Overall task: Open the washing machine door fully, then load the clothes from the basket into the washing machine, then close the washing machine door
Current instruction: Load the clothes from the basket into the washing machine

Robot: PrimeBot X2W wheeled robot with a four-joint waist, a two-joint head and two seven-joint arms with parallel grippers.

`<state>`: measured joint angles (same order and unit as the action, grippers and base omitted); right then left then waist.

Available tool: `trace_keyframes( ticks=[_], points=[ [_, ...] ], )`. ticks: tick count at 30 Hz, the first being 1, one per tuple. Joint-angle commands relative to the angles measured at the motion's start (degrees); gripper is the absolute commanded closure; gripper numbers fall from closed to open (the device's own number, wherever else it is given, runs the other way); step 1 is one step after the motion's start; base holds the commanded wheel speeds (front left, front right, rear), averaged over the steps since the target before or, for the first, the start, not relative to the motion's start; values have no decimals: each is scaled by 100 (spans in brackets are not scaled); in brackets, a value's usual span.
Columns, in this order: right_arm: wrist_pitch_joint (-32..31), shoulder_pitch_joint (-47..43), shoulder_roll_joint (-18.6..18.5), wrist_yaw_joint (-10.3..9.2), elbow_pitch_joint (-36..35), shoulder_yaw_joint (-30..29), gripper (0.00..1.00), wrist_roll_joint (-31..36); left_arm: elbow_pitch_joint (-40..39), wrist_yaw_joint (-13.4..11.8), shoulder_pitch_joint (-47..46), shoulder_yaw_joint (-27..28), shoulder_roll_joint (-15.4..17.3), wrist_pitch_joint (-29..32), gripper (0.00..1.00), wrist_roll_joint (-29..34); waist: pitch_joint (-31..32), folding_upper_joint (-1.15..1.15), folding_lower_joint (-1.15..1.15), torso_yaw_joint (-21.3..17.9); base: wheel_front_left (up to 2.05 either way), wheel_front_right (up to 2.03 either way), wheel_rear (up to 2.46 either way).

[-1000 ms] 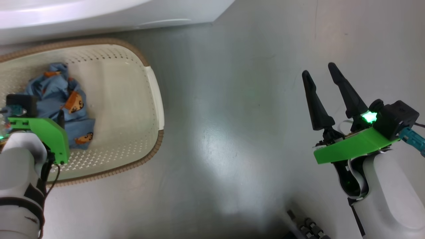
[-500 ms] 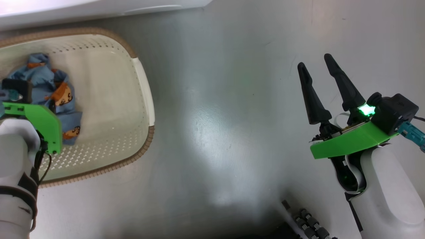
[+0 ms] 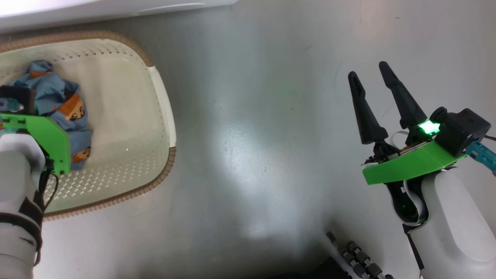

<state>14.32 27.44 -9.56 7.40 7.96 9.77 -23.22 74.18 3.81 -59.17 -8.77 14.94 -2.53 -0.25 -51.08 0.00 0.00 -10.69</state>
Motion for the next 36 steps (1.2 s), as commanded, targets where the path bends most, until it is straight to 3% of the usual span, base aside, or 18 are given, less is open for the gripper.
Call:
trace_keyframes(
  ticks=[1,9,19,36],
  points=[
    [68,-110,-10,9,-134,51,0,-6,-23,-37,85,128,221,-91,100,-86,29,0,0,34,0,0,0],
    [68,-150,-1,9,-102,-50,0,6,-23,-27,270,580,-35,-642,100,-681,365,0,0,192,0,0,0],
    [68,-376,-64,9,54,-221,0,0,-175,208,817,965,-442,-1229,100,-1279,1160,0,0,464,0,0,0],
    [68,-1144,-174,9,298,-397,0,40,-2355,318,2624,1413,-752,-1246,100,-1300,2762,0,0,588,0,0,0]
  ],
)
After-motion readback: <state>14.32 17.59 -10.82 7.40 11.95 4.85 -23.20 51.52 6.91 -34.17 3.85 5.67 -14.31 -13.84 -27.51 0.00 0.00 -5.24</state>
